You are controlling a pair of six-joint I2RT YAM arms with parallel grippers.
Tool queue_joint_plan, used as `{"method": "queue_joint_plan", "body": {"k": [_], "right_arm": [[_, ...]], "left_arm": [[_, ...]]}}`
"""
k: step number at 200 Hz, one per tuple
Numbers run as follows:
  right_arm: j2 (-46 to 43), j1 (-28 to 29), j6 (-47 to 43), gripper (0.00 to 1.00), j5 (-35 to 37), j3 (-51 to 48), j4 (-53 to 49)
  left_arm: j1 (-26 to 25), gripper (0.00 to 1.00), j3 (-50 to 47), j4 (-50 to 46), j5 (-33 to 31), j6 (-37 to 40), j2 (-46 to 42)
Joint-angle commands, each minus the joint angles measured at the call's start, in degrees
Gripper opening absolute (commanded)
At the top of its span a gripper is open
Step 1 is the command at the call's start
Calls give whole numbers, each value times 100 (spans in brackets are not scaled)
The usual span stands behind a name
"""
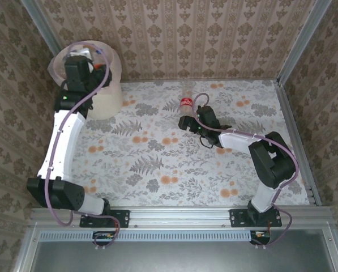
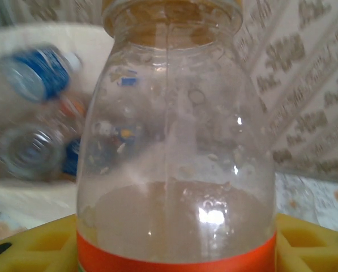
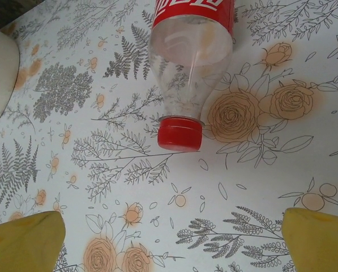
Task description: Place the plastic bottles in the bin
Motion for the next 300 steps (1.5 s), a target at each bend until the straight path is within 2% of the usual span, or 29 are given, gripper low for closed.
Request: {"method": "queue_joint_plan", "body": {"k": [1, 51, 76, 119, 193, 272, 290, 300], "right_arm": [[-181, 31, 5, 100, 155, -88, 97], [-677, 22, -72, 100, 397, -450, 111], [-911, 13, -109, 100, 507, -659, 91], [-1130, -22, -127, 100, 587, -856, 63], [-1175, -39, -146, 100, 571, -912, 55], [-1039, -46, -108, 100, 509, -896, 44], [-1016, -46, -111, 100, 502, -872, 30], [-999, -47, -108, 100, 492, -853, 28]], "left_arm": [[298, 52, 619, 278, -97, 388, 489], [617, 51, 2114, 466, -710, 1081, 1963], [759, 50, 2882, -1, -584, 1047, 2669], [787, 50, 2996, -195, -420, 901, 3103], [786, 49, 2294, -751, 405, -88, 2793], [769, 50, 1347, -850, 1100, -692, 1791], [768, 54, 1336, -886, 1052, -719, 1709], [768, 64, 1463, -953, 885, -666, 1765]]}}
